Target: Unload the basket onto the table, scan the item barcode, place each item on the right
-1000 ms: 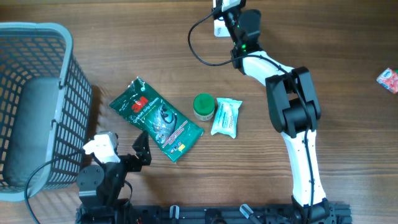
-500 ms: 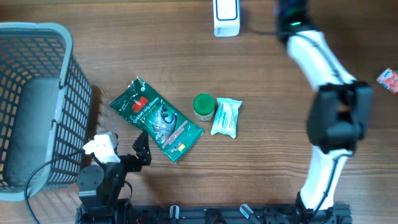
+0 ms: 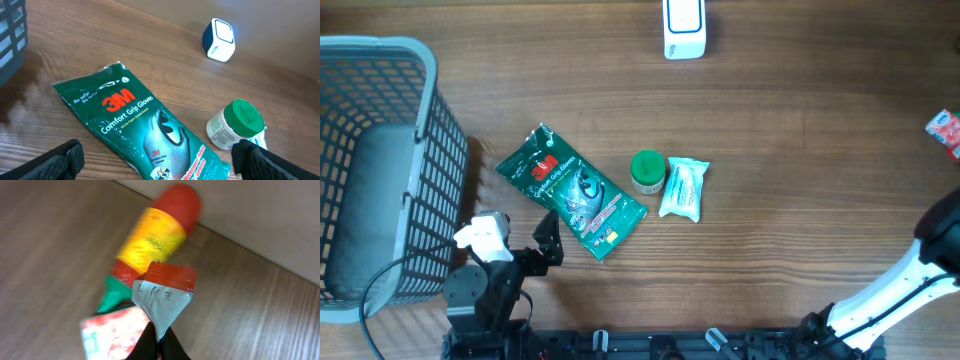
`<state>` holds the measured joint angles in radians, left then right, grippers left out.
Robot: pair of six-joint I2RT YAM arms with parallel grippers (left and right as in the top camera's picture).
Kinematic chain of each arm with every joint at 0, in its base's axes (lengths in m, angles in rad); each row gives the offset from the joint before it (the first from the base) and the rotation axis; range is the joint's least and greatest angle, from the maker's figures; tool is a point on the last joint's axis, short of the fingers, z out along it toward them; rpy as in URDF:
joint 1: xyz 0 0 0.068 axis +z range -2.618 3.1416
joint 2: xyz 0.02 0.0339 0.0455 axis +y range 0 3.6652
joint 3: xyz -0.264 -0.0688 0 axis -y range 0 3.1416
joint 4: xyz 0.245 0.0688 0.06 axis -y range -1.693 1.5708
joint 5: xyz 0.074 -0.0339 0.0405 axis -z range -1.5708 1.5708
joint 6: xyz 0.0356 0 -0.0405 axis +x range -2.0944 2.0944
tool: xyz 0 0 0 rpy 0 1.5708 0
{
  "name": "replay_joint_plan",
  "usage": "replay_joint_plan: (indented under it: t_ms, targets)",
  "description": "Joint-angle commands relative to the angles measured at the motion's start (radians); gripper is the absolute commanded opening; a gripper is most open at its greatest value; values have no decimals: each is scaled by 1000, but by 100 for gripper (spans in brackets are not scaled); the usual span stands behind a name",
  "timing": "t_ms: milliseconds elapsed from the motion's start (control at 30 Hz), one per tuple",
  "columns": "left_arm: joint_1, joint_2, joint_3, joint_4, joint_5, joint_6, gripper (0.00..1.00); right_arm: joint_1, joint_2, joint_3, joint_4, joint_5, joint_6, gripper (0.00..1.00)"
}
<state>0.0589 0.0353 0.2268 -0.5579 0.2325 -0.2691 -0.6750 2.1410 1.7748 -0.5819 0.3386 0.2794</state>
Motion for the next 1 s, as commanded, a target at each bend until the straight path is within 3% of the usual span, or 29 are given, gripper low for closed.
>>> replay_joint_plan:
  t_ms: [0,33,100,200,267,300,400,467,533,667,767,833,967]
  targets:
    - [-5,-4,-7,3,-6,-8,100,-40,61,-20,-7,-89,-55,6]
    - [-5,-4,-7,3,-6,-8,100,-47,65,-23,-9,-93,-72,11]
    - [-5,-4,-7,3,-6,-8,100,-58,65,-22,-17,-96,-65,61]
    - [-5,-4,-7,3,-6,-8,100,-51,-1,-19,-37,-172,-60,74]
    - [-5,-4,-7,3,-6,-8,100,-31,-92,-19,-32,-231,-60,95]
    - [-5,-4,-7,3,-6,-8,100,-17,-149,-19,-24,-274,-53,100]
    - [-5,-4,-7,3,-6,-8,100,71,-397,-19,-71,-603,134,100]
    - [-5,-4,-7,3,-6,-8,100,136,-472,-19,-130,-737,221,100]
    - [-5,-4,-7,3,-6,-8,100,226,-516,-19,-225,-791,341,100]
    - [-5,-4,-7,3,-6,-8,100,450,-518,-19,-544,-800,735,100]
    - [-5,-4,-7,3,-6,-8,100,634,-491,-27,-552,-799,472,100]
    - [-5,-4,-7,3,-6,-8,100,801,-452,-38,-523,-730,179,100]
    - [-5,-4,-7,3,-6,-8,100,1033,-341,-38,-536,-541,41,100]
